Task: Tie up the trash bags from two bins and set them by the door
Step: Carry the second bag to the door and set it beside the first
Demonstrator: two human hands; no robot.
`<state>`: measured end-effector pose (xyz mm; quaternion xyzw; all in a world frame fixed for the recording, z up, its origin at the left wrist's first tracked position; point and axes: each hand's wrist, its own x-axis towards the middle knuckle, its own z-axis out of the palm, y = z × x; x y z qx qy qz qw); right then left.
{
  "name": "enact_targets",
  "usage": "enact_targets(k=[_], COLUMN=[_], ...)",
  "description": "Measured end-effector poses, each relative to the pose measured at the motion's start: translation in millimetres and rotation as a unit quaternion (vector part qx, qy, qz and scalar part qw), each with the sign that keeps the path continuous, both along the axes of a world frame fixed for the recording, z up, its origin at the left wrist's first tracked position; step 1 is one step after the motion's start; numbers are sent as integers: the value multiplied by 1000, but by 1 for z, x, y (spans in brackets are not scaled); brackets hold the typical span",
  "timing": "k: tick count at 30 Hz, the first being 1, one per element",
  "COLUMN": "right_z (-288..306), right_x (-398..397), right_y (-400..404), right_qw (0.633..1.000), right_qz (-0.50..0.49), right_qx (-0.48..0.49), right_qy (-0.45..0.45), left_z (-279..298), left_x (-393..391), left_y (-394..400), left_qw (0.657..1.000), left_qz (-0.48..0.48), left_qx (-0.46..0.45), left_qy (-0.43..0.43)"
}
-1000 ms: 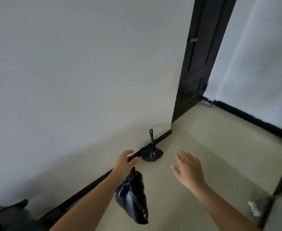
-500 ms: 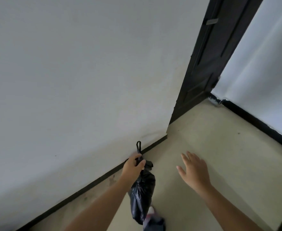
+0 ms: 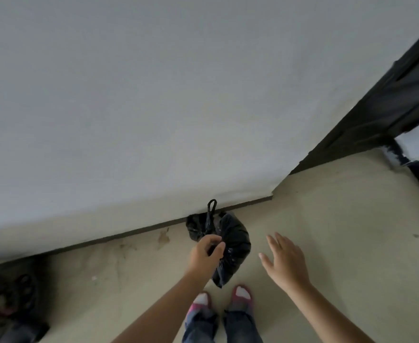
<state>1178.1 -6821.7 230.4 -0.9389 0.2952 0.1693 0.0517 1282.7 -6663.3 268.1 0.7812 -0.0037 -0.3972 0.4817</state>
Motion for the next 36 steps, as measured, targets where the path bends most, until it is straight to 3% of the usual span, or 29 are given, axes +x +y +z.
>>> enact_targets(k=[7,10,16,27,32,36], right_z=[-33,-48,-91,-187,-192,-176], right_x=[42,54,77,112,123,142], right_y=[3,14,35,40,26,18], right_qw=[989,985,981,976,977,975], right_qz=[126,151,169,210,204,199], right_qx=[58,70,96,55,61,56], right_qy=[-45,-40,-15,-19,-31,-76], left_z=[-3,-21,-91,-222,-240,-221], left_x=[15,27,48,97,99,98], left_y=[26,33,47,57,41,39], left_qw=[975,967,972,976,985,978], left_qz=[208,238,212,120,58,9], left_qx=[-1,12,82,169,161,209], left_qy=[-78,-85,-64,-66,14,-20])
